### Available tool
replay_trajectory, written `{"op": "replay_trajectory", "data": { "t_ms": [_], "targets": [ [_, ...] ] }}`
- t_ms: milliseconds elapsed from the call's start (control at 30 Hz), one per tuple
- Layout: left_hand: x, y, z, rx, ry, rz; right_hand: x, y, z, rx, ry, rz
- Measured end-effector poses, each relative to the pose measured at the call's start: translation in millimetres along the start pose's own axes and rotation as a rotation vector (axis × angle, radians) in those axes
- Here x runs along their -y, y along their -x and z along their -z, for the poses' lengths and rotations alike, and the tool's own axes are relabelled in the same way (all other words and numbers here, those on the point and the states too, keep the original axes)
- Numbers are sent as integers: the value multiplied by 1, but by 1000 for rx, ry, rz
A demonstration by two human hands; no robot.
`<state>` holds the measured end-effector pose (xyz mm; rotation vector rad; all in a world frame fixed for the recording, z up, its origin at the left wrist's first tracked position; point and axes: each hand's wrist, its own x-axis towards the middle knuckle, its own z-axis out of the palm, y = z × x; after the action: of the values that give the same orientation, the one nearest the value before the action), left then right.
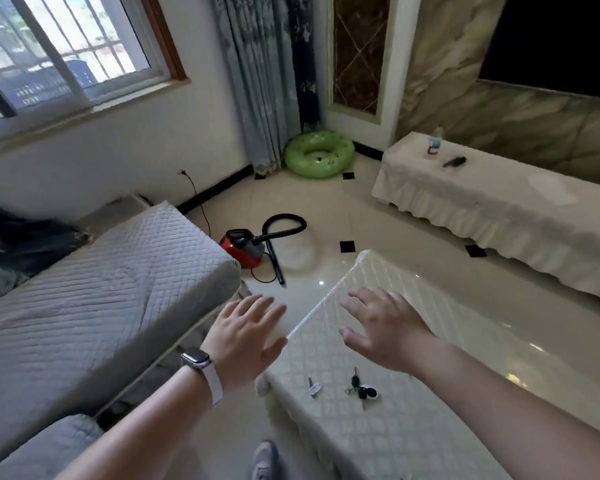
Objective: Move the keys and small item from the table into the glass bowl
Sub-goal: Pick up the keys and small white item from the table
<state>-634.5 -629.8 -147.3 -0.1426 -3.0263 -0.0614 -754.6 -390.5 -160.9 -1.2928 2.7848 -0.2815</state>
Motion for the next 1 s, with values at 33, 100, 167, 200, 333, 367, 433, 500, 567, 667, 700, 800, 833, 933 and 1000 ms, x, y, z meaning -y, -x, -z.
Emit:
{"op": "replay_trajectory", "data": {
  "t_ms": [33,100,167,200,333,367,433,500,567,667,700,800,833,933,1000],
  "targets": [
    [7,-12,-8,24,16,-33,-3,-3,-7,15,-5,-40],
    [21,-36,-25,63,34,-112,-7,-8,-20,42,-3,-116],
    [36,-59,-43,97,68,-188,-8,-14,-32,67,-8,-197],
    [42,-70,-53,125,90,-219,-7,-17,-40,82,-15,-247],
    [70,-106,-107,208,162,-337,-3,-36,-78,121,-34,-438],
    [76,-112,-123,233,182,-359,-3,-40,-89,135,-54,-485],
    [83,-118,-159,295,220,-362,-3,-42,-119,170,-115,-586],
    [86,-119,-200,351,264,-332,-5,-41,-159,205,-175,-668],
    [85,-114,-245,427,284,-322,-8,-35,-203,257,-221,-719],
    [81,-98,-311,591,295,-310,-18,-25,-268,303,-287,-782],
    [80,-92,-332,629,300,-288,-22,-22,-289,314,-301,-803],
    [77,-78,-392,691,312,-223,-39,-16,-350,324,-308,-843],
    [75,-74,-410,713,315,-211,-45,-15,-367,323,-307,-857],
    [71,-62,-459,729,323,-162,-61,-14,-415,327,-284,-887],
    [68,-56,-487,725,329,-125,-70,-12,-442,319,-256,-901]
  ]
}}
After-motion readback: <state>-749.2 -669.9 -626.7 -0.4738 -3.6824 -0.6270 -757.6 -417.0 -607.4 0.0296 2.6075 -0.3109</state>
